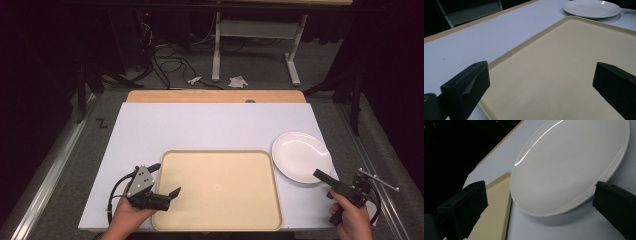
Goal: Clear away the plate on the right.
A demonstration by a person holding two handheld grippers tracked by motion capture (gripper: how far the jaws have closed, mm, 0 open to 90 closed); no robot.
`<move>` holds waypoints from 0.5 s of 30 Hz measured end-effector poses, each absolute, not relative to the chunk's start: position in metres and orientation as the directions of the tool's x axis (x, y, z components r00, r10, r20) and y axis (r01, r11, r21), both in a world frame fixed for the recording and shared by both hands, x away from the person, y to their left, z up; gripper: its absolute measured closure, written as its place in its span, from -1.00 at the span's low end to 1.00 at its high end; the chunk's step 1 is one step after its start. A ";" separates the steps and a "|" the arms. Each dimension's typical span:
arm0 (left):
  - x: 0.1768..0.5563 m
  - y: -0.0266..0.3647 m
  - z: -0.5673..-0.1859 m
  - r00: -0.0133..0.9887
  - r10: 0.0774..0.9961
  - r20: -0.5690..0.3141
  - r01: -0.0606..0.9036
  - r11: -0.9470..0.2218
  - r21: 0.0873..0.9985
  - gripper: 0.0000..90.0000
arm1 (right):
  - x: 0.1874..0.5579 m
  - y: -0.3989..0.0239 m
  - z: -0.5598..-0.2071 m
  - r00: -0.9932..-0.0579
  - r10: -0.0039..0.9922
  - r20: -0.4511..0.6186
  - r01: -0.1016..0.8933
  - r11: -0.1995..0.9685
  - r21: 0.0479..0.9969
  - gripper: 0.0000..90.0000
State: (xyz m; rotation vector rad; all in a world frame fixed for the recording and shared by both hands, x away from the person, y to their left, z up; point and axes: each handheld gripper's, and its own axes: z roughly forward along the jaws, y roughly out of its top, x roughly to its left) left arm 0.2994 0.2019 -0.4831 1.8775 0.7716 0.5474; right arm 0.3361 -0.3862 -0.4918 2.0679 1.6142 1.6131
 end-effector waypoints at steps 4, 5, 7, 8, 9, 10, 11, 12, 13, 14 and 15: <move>0.299 0.202 -0.483 0.695 0.718 0.035 0.269 -0.305 0.914 -0.96 | 0.336 -0.387 -0.493 -0.075 0.723 0.686 0.680 -0.467 0.566 -0.99; 0.299 0.202 -0.483 0.695 0.718 0.035 0.269 -0.304 0.914 -0.96 | 0.336 -0.387 -0.494 -0.073 0.720 0.691 0.683 -0.469 0.560 -1.00; 0.299 0.202 -0.483 0.695 0.718 0.035 0.268 -0.305 0.914 -0.96 | 0.337 -0.387 -0.494 -0.066 0.714 0.697 0.685 -0.476 0.552 -0.99; 0.299 0.202 -0.483 0.695 0.718 0.035 0.269 -0.304 0.914 -0.96 | 0.337 -0.387 -0.495 -0.065 0.714 0.697 0.686 -0.475 0.551 -1.00; 0.299 0.202 -0.483 0.695 0.718 0.035 0.269 -0.304 0.914 -0.96 | 0.337 -0.387 -0.495 -0.060 0.711 0.700 0.689 -0.478 0.545 -1.00; 0.299 0.202 -0.483 0.695 0.718 0.035 0.268 -0.305 0.914 -0.96 | 0.337 -0.387 -0.496 -0.059 0.712 0.700 0.690 -0.478 0.544 -1.00; 0.299 0.202 -0.483 0.695 0.718 0.035 0.268 -0.305 0.914 -0.96 | 0.337 -0.387 -0.496 -0.059 0.712 0.700 0.690 -0.478 0.544 -1.00; 0.299 0.202 -0.483 0.696 0.717 0.035 0.268 -0.305 0.914 -0.96 | 0.337 -0.386 -0.496 -0.055 0.708 0.704 0.694 -0.480 0.537 -1.00; 0.299 0.202 -0.483 0.696 0.717 0.037 0.267 -0.307 0.914 -0.96 | 0.337 -0.385 -0.496 -0.044 0.705 0.708 0.696 -0.487 0.527 -1.00; 0.299 0.202 -0.483 0.696 0.717 0.037 0.267 -0.306 0.914 -0.96 | 0.338 -0.385 -0.497 -0.040 0.703 0.710 0.703 -0.485 0.520 -1.00; 0.299 0.202 -0.483 0.696 0.717 0.037 0.267 -0.306 0.914 -0.96 | 0.338 -0.385 -0.497 -0.040 0.703 0.710 0.703 -0.485 0.520 -1.00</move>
